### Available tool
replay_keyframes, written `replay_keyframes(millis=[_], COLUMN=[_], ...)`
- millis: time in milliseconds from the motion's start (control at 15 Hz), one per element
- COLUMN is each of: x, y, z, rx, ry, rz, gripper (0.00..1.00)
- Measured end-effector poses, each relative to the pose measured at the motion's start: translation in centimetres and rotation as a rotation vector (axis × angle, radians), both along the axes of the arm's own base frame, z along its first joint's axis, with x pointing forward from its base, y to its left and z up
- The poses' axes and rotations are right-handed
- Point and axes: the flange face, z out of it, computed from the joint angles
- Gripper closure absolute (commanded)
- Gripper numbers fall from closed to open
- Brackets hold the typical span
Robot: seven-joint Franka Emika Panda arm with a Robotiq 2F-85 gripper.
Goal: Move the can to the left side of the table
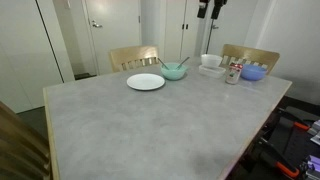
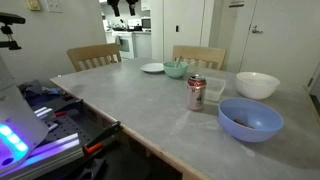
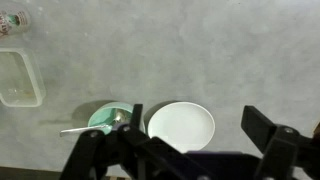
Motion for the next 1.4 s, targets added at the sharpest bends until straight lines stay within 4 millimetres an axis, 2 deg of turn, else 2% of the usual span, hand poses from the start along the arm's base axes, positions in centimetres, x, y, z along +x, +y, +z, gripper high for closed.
replay_keyframes(millis=[1067,1267,1400], x=[0.0,0.2,0.8], y=[0.0,-0.8,-2.2], z=[-0.1,0.0,0.2], rx=[-0.002,-0.005,-0.001], ry=[0.004,0.004,-0.001], rz=[0.002,-0.01,-0.037], gripper=[0.0,0.0,0.0])
